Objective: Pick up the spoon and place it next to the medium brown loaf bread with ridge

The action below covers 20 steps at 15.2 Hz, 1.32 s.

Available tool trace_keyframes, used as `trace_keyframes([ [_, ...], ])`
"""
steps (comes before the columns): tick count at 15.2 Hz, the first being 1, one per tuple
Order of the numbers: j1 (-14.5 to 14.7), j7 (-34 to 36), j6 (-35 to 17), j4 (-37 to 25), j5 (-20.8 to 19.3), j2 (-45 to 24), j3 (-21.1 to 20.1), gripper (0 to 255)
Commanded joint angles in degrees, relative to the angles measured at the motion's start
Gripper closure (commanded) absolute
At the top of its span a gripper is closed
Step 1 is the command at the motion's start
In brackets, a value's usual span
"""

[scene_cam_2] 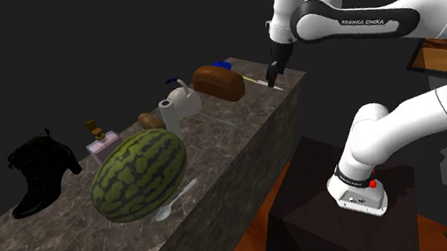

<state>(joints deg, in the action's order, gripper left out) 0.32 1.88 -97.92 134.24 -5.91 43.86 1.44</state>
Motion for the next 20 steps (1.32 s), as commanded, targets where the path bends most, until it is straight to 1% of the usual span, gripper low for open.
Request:
trace_keyframes([
  [1, 0.0, 0.0, 0.0, 0.0, 0.0, 0.0, 0.0, 0],
  [10, 6.9, -11.4, -11.1, -3.7, 2.3, -16.2, 0.7, 0],
  [15, 10.3, -17.9, -15.6, -7.1, 4.0, -25.0, 0.2, 0],
  [20, 13.3, -24.4, -19.0, -11.1, 5.8, -33.4, -0.9, 0],
])
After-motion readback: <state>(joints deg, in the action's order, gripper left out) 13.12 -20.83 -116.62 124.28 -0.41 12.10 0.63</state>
